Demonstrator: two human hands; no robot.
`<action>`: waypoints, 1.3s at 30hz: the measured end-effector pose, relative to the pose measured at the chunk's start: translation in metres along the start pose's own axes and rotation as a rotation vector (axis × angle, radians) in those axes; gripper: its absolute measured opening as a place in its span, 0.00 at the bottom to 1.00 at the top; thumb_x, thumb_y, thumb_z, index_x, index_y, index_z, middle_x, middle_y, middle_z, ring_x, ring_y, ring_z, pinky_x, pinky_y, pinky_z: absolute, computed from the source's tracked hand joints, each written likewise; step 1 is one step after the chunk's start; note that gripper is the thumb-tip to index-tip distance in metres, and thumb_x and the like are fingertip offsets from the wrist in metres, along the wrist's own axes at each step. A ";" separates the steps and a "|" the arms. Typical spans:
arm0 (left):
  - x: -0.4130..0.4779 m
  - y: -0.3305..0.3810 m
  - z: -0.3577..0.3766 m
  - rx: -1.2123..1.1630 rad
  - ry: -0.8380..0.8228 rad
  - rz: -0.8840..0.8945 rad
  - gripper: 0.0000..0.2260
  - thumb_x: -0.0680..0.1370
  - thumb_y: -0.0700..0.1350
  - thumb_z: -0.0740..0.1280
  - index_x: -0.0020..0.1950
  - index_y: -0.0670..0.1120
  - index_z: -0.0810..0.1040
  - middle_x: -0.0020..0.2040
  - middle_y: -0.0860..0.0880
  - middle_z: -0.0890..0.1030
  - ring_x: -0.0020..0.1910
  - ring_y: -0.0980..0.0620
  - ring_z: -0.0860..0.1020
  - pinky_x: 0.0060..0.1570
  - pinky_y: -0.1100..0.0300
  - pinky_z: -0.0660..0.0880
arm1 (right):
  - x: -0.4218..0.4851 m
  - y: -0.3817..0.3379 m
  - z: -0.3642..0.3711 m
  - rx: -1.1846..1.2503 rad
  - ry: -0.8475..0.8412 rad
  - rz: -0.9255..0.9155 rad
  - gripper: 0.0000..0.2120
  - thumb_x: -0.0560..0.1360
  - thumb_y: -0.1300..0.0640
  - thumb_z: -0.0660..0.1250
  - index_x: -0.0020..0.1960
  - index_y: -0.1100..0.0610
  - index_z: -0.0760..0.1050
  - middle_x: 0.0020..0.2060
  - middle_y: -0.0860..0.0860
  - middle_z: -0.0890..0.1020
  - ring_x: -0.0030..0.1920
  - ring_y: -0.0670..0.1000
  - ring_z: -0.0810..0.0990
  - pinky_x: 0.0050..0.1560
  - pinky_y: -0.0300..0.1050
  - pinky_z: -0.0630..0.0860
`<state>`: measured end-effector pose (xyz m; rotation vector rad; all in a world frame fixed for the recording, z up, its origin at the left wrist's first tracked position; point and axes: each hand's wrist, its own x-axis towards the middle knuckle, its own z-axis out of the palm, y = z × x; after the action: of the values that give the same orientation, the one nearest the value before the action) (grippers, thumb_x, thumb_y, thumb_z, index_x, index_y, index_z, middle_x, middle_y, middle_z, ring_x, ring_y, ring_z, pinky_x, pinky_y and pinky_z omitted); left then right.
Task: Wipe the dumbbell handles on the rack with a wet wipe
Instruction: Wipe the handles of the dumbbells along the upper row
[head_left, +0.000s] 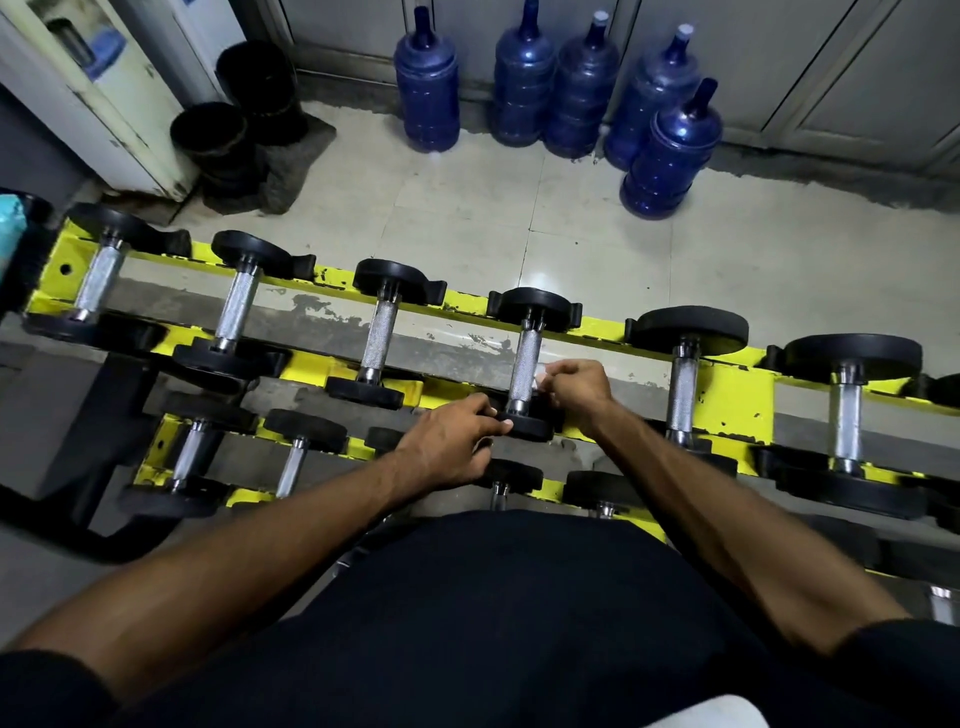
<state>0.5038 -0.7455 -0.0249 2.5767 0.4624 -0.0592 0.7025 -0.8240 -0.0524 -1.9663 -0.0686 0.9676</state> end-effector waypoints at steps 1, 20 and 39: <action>0.000 0.000 0.000 0.000 0.003 -0.001 0.16 0.78 0.47 0.67 0.66 0.54 0.79 0.55 0.52 0.75 0.51 0.54 0.76 0.43 0.64 0.69 | -0.002 0.004 -0.006 -0.086 -0.061 0.016 0.09 0.72 0.71 0.71 0.36 0.60 0.81 0.34 0.56 0.83 0.31 0.51 0.80 0.27 0.40 0.74; -0.005 0.000 0.000 -0.007 0.008 0.026 0.19 0.77 0.45 0.67 0.68 0.52 0.78 0.55 0.50 0.75 0.54 0.51 0.77 0.49 0.54 0.79 | -0.016 -0.016 -0.001 -0.837 -0.146 -0.910 0.08 0.73 0.62 0.73 0.52 0.59 0.84 0.48 0.53 0.83 0.46 0.50 0.80 0.47 0.48 0.80; -0.007 0.000 0.003 -0.013 0.000 0.035 0.17 0.75 0.45 0.67 0.64 0.49 0.80 0.56 0.50 0.74 0.53 0.51 0.76 0.50 0.52 0.78 | -0.026 -0.074 0.055 -1.770 -0.401 -0.914 0.09 0.78 0.63 0.63 0.57 0.63 0.78 0.53 0.60 0.80 0.53 0.60 0.80 0.45 0.52 0.76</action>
<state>0.4975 -0.7489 -0.0272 2.5713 0.4160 -0.0443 0.6717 -0.7526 0.0039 -2.4759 -2.4944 0.5280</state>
